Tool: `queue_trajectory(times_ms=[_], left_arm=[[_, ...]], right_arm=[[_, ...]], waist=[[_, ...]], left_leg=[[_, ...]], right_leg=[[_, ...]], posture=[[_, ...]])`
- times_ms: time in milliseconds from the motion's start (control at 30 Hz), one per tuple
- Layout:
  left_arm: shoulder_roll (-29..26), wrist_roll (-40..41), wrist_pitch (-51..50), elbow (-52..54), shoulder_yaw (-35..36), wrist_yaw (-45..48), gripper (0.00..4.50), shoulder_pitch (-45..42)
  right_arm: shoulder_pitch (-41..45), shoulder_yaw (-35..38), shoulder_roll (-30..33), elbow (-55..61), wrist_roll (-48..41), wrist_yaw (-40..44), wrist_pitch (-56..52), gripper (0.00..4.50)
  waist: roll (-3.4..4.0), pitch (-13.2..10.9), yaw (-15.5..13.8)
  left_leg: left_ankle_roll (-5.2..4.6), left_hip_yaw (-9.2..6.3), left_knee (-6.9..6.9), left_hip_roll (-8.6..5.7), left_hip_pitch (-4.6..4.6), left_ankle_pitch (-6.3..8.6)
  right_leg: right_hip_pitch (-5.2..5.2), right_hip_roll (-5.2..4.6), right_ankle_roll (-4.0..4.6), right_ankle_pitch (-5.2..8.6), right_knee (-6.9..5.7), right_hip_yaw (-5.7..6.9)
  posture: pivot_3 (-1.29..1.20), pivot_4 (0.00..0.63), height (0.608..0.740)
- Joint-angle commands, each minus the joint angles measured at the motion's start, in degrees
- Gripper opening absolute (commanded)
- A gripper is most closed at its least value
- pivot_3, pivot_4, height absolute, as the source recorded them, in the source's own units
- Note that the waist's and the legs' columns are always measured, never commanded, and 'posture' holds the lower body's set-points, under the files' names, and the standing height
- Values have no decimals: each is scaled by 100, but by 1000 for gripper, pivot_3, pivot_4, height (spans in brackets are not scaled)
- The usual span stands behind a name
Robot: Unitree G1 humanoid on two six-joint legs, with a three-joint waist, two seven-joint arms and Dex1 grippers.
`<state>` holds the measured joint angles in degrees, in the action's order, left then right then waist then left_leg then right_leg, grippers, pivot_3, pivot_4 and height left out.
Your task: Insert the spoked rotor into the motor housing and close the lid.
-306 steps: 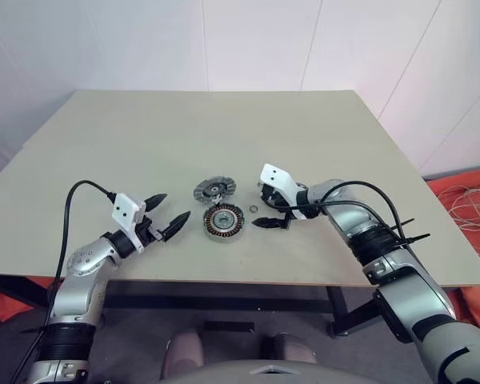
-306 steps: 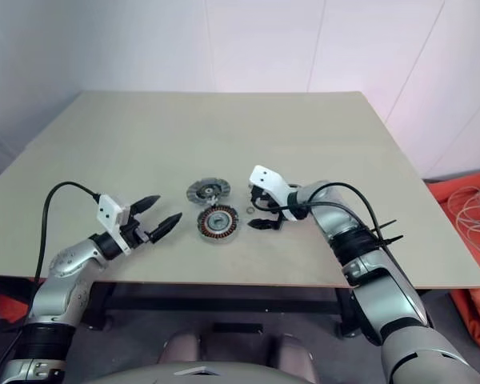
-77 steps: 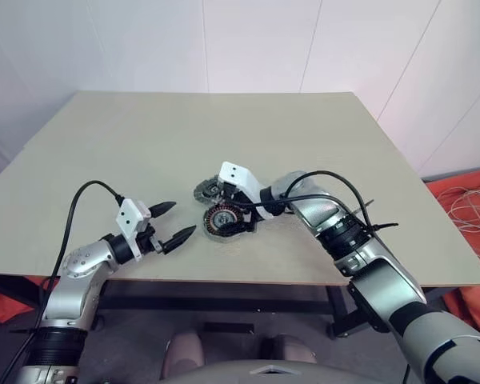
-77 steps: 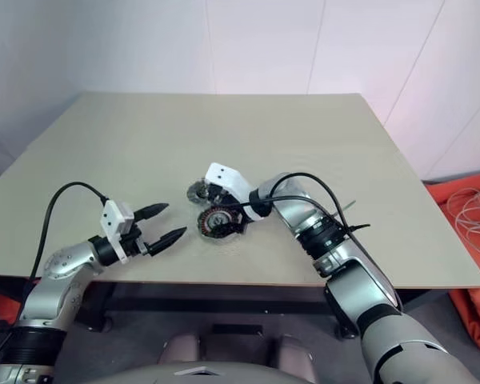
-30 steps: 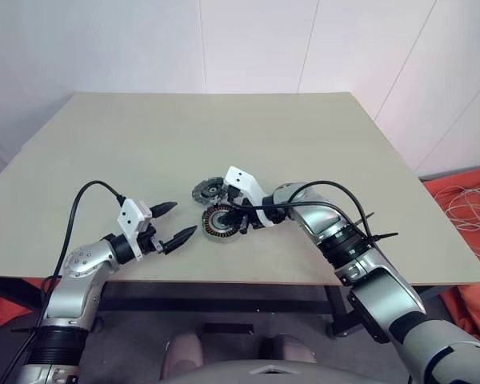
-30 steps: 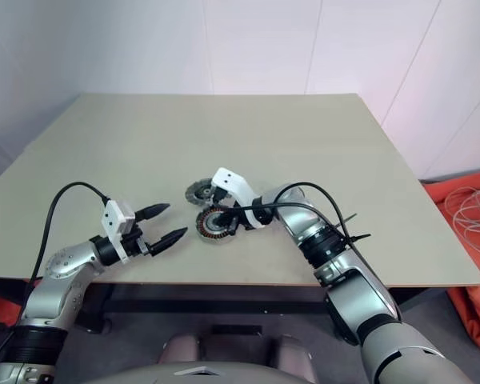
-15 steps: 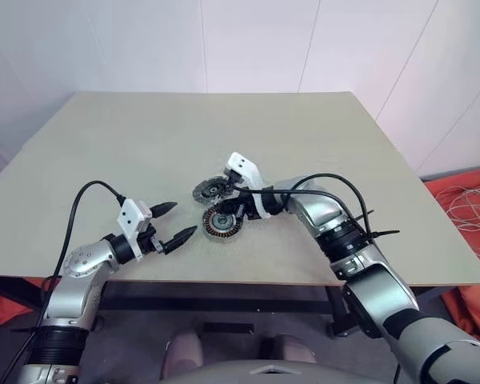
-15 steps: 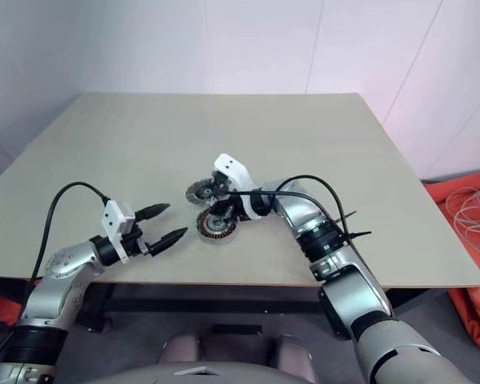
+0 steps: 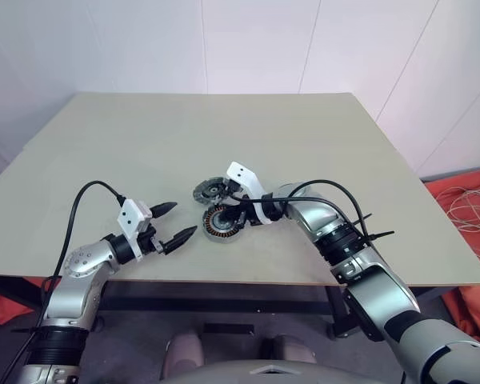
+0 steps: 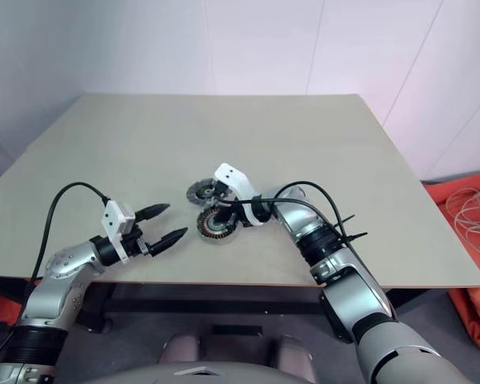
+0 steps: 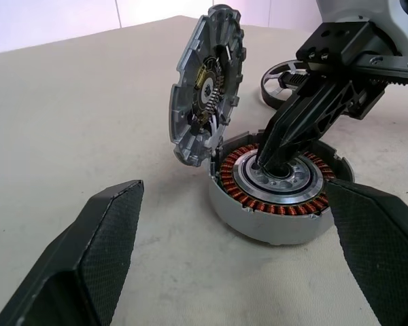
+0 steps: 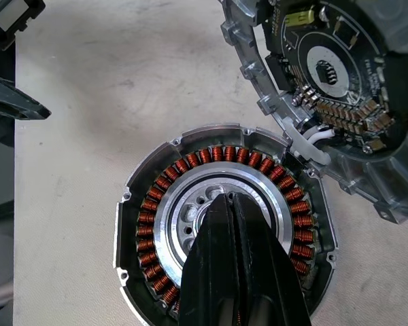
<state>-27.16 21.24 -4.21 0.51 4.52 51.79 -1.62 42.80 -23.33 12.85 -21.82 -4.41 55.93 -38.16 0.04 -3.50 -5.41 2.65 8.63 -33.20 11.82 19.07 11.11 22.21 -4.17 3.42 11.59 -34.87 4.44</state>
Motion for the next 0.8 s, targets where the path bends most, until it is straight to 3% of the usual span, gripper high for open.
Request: queue_trajectory(times_ms=[33,300,467,667,800], left_arm=[[-25,8,71,136,24,-29,4500,-56],[-11,5,84,110,3,-28,4500,-92],[-13,8,73,116,-5,-24,4500,-96],[-24,18,49,154,-9,-25,4500,-79],[-47,22,28,170,1,-24,4500,-74]], right_arm=[[63,144,-67,31,-128,-4,-150,45],[218,872,-276,418,-714,-99,-341,45],[14,677,-204,400,-617,-104,-313,45],[-319,-76,201,15,-15,15,109,45],[-282,37,144,-7,-106,-60,142,45]], waist=[[0,0,0],[0,0,-2],[0,0,-4],[1,0,-4],[1,2,-2]], left_leg=[[0,0,-1,0,0,0],[0,-1,0,0,8,0],[0,-1,2,0,10,0],[0,-1,0,-1,8,0],[0,-1,3,-1,-9,0]], right_leg=[[0,0,0,0,1,0],[19,0,3,-2,-1,0],[21,0,5,-3,0,1],[19,0,1,-1,1,0],[-11,0,-2,2,5,1]], posture=[[0,0,740],[0,0,740],[0,0,740],[0,0,740],[0,0,740]])
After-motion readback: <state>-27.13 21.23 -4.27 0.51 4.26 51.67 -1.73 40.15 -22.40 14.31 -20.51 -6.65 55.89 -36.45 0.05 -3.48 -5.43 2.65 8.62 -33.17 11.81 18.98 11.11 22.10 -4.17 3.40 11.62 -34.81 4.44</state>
